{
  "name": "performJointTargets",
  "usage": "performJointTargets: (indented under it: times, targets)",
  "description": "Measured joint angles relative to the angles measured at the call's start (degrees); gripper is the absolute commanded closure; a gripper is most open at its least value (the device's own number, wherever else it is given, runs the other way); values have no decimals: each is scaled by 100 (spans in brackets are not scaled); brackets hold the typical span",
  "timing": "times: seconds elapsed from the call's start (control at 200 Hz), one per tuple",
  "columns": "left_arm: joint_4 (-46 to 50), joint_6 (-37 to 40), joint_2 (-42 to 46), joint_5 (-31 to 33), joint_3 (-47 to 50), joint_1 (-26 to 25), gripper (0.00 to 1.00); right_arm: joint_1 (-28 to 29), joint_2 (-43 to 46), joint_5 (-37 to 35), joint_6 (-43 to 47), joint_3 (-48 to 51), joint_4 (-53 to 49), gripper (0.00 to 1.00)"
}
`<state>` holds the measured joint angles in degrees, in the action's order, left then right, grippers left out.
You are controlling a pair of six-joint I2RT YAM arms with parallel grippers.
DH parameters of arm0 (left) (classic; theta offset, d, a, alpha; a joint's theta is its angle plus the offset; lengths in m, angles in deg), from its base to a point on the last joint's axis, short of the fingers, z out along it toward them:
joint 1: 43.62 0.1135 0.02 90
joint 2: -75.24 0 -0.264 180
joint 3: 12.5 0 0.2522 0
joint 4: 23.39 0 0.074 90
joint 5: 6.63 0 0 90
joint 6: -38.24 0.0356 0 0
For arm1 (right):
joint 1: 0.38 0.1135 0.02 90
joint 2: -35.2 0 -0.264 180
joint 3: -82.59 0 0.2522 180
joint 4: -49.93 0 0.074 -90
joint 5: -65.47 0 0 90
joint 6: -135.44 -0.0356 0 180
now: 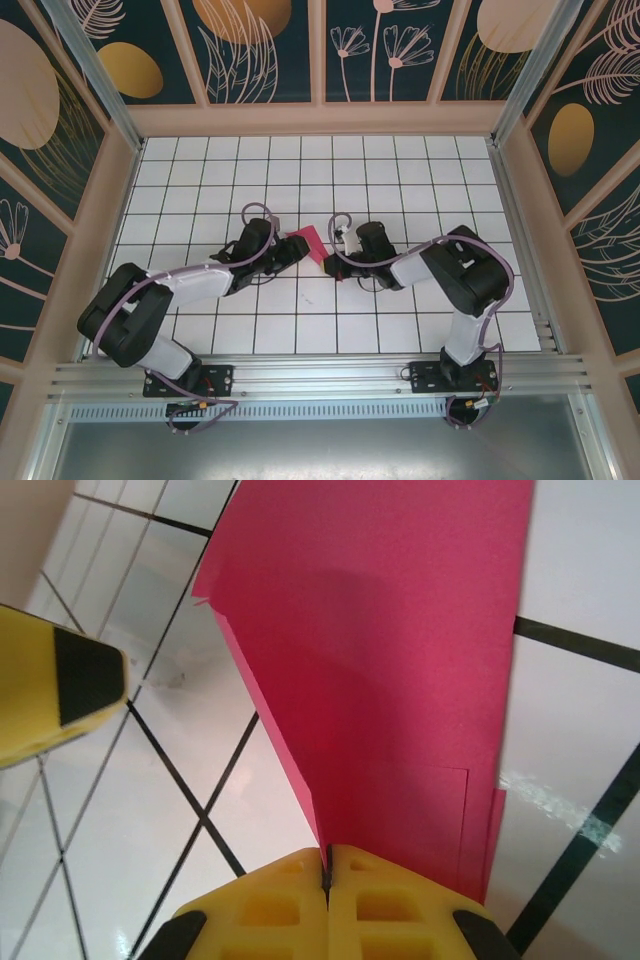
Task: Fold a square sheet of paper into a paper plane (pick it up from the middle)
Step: Fold the wing for the fifth time at the center of the table.
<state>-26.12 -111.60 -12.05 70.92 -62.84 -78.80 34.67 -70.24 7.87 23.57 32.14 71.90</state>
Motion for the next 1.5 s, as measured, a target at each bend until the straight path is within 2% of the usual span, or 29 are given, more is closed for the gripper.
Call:
performJointTargets:
  times: [0.225,0.37,0.595,1.076,1.361,1.501]
  targets:
    - [-4,68,-203,-173,-197,0,44,-236,-90,592,-728,0,245,100]
    - [-33,111,-289,-256,-332,0,49,-284,-125,833,-1051,-13,313,100]
    - [-181,129,-560,-435,-433,0,55,-315,-348,1010,-1377,-66,356,100]
    - [-946,109,-1488,-837,-774,0,55,-315,-498,1119,-1902,-66,662,100]
    - [-1036,133,-1687,-835,-855,0,56,-313,-376,1040,-1888,-59,579,80]
    - [-1029,184,-1727,-831,-905,0,56,-313,-31,813,-1735,20,258,76]
